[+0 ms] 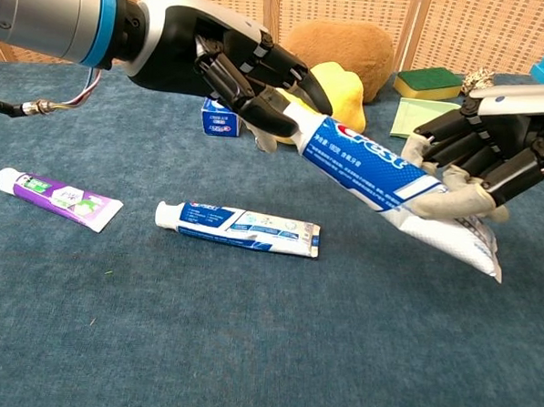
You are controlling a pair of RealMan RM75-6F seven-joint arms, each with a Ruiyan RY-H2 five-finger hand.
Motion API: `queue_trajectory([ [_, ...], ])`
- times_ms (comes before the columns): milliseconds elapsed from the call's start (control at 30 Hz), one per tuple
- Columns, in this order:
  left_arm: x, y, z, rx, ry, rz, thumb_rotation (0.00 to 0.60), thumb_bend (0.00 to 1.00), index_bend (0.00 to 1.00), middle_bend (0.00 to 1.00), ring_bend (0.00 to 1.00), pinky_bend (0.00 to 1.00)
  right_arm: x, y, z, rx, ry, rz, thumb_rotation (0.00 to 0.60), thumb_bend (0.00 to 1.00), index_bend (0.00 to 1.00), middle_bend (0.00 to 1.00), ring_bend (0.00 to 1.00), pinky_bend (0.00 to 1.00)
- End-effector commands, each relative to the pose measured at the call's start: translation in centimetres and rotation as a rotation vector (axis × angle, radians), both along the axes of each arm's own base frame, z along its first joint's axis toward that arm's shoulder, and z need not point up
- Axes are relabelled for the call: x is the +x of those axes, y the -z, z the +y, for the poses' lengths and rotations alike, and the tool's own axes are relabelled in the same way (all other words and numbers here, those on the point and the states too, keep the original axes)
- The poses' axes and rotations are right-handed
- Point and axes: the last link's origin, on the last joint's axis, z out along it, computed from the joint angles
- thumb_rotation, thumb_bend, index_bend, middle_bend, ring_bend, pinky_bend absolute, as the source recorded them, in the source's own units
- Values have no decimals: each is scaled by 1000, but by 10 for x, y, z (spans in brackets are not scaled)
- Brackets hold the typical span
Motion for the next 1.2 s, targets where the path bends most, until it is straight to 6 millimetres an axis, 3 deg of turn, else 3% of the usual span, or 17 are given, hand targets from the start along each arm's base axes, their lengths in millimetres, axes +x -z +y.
queue_trajectory([
  [33, 1, 1, 0, -4, 2, -2, 600, 329, 282, 103, 82, 242, 1, 0, 0, 2, 0, -2, 600, 469, 983, 791, 728, 742],
  [333, 2, 3, 1, -8, -5, -12, 600, 374, 325, 111, 83, 233, 0, 1, 0, 7, 5, 0, 600, 469, 982, 791, 728, 743],
  [1200, -3, 2, 4, -12, -25, -17, 600, 376, 387, 119, 83, 264, -2, -1, -5, 12, 42, -21, 600, 471, 981, 790, 728, 743],
])
